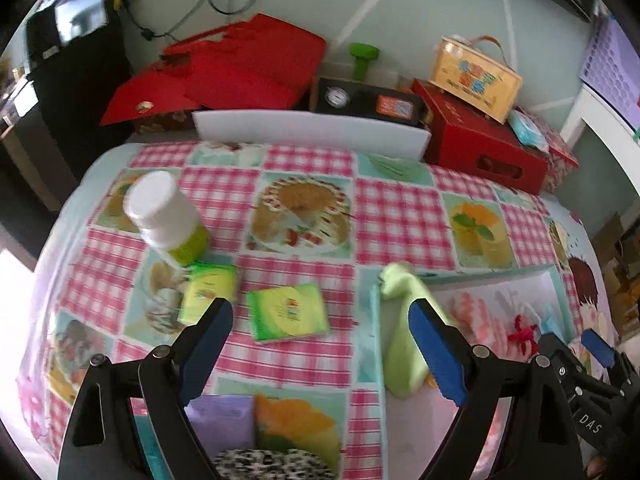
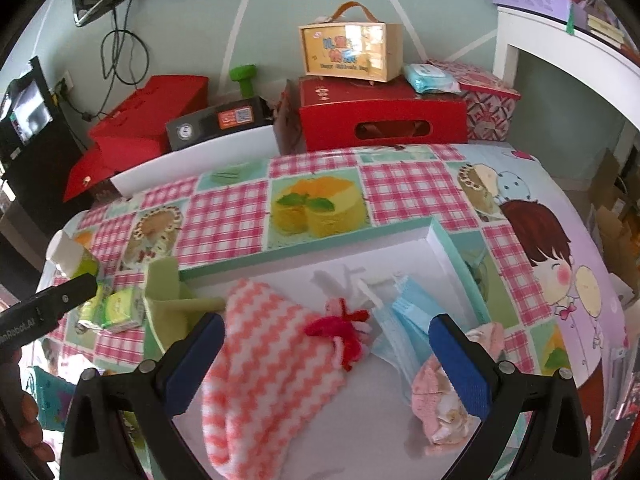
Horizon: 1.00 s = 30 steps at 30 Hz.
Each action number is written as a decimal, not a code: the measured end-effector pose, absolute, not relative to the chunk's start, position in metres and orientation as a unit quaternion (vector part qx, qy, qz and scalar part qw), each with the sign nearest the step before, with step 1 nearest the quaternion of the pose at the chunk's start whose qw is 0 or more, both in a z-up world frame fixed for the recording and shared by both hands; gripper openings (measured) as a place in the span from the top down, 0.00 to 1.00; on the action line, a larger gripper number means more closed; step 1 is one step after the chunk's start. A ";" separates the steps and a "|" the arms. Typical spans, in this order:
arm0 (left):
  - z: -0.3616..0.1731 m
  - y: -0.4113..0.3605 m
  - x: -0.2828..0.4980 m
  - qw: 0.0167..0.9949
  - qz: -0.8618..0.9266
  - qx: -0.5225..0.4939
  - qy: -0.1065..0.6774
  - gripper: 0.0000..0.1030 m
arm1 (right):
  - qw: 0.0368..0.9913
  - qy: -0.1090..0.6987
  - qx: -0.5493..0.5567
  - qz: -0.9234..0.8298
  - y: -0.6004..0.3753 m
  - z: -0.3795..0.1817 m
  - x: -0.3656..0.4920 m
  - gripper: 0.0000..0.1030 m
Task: Organize soft objects
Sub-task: 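Move both open tools back from the tray toward the remaining items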
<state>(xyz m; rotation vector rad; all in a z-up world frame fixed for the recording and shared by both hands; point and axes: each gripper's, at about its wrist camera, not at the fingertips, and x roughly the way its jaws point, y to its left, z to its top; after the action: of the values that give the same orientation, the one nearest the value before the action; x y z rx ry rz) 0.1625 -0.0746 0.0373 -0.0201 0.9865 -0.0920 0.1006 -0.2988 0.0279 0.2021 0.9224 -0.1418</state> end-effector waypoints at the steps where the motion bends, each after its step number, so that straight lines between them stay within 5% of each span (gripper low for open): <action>1: 0.040 -0.069 0.162 0.882 -0.037 -0.011 0.469 0.13 | 0.888 0.444 0.095 -0.069 -0.297 0.028 0.101 0.00; 14: 0.063 0.027 0.155 0.894 0.066 -0.065 0.439 0.13 | 0.892 0.445 0.079 -0.008 -0.258 0.027 0.109 0.00; 30: 0.067 0.048 0.113 0.890 0.060 -0.102 0.441 0.13 | 0.898 0.425 0.012 0.111 -0.162 0.042 0.091 0.00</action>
<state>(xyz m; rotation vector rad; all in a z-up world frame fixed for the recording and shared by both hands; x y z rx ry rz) 0.1134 0.0485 0.0666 -0.2110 0.9166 0.1253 0.0906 -0.1624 0.0416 0.0257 0.8802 0.2307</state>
